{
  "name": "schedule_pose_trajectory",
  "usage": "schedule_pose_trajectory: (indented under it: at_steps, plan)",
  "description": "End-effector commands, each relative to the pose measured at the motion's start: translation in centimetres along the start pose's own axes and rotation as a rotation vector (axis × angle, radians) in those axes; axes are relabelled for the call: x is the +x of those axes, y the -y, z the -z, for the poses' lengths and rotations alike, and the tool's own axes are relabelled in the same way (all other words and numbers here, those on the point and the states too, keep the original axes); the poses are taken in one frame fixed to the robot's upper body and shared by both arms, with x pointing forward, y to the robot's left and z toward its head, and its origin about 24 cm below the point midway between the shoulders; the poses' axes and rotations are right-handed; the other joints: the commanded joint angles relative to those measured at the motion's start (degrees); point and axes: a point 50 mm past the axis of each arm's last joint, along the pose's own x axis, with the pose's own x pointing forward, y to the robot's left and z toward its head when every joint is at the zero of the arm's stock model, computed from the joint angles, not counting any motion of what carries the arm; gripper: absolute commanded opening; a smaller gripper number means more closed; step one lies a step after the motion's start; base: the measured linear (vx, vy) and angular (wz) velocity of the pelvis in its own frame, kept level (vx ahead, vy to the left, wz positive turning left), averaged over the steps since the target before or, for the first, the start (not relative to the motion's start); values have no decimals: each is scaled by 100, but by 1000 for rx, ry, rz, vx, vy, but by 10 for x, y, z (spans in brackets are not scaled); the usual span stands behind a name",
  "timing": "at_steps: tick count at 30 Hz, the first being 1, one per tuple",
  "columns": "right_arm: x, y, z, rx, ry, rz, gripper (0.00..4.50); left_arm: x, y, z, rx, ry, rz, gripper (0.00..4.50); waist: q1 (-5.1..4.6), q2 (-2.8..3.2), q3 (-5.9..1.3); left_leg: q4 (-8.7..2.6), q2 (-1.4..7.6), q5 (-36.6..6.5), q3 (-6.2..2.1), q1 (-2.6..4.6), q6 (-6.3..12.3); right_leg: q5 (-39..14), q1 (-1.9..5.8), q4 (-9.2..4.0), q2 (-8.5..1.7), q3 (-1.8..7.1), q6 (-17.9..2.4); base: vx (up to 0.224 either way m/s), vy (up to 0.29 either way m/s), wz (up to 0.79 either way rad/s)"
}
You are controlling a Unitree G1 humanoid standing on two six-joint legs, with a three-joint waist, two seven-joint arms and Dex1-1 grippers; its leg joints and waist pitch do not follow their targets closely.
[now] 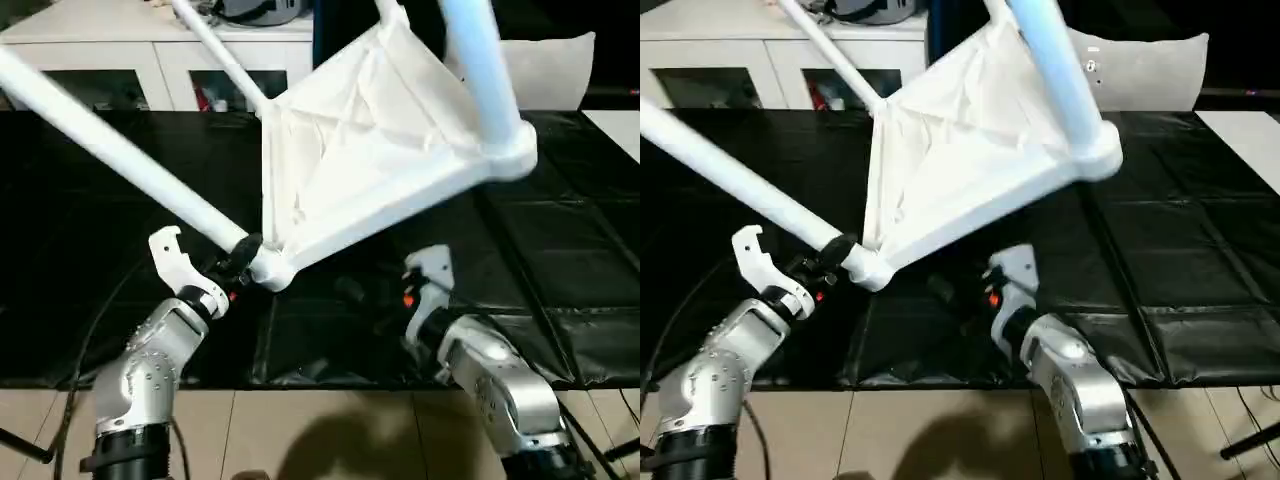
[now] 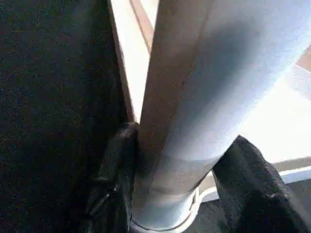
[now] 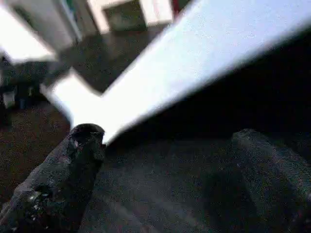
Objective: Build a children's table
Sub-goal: Flip table
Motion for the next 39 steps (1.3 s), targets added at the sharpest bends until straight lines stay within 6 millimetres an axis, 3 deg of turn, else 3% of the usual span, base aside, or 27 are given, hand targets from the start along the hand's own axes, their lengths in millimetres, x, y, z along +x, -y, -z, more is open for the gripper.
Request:
schedule_pose_trajectory:
  at_steps: [1,4,14,17,19,20,21,28,29,31,35,39]
  plan:
    - [2,1,-10,38,69,8,450,2,9,8,-86,-31,50,199,-25,-76,-340,-436,97,-930,-26,-54,141,-1845,320,-371,-263,258,-434,0,0,0]
    - [7,4,-17,97,141,34,450,3,12,10,-81,-49,53,199,-38,-45,-333,-435,90,-913,-16,-45,136,-1875,313,-381,-264,256,-451,0,0,0]
    - [30,23,-30,295,262,175,450,4,13,11,-50,-82,52,199,-90,-41,-333,-441,82,-976,-7,-19,51,-1861,302,-369,-273,253,-539,0,0,0]
    - [53,21,-40,436,333,147,450,4,19,14,-21,-115,86,199,-99,-28,-355,-434,88,-931,-5,-7,64,-1654,303,-328,-269,249,-640,0,0,0]
    - [58,19,-45,491,366,117,450,4,21,16,-14,-126,97,199,-90,13,-372,-417,93,-787,-8,-6,96,-1391,310,-293,-264,255,-700,0,0,0]
    - [60,18,-46,507,374,109,450,4,21,16,-12,-129,101,199,-93,-3,-384,-404,93,-675,-5,-10,126,-1130,319,-263,-255,256,-772,0,0,0]
    - [60,18,-47,514,377,106,420,4,21,16,-11,-130,103,199,-87,5,-386,-397,90,-580,0,-14,146,-955,323,-244,-252,253,-846,0,0,0]
    - [76,18,-55,601,387,64,370,0,22,26,114,-211,138,199,-98,10,-388,-400,89,-614,5,-9,126,-1124,337,-248,-268,244,-888,0,0,0]
    - [79,18,-54,617,378,59,365,0,23,27,141,-226,149,199,-112,-13,-386,-398,85,-616,12,-15,126,-1110,347,-248,-265,245,-906,0,0,0]
    - [80,18,-54,609,365,52,330,-1,24,28,156,-232,153,199,-117,-1,-389,-394,84,-596,9,-14,150,-1118,349,-240,-269,241,-908,0,0,0]
    - [82,17,-54,595,367,46,317,-1,23,28,155,-231,151,199,-134,-24,-387,-379,78,-543,24,-23,176,-1153,348,-240,-271,246,-943,0,0,0]
    - [82,19,-54,595,374,49,283,-1,23,29,163,-232,149,199,-145,-9,-382,-388,85,-629,17,-17,161,-1348,338,-258,-271,240,-900,0,0,0]
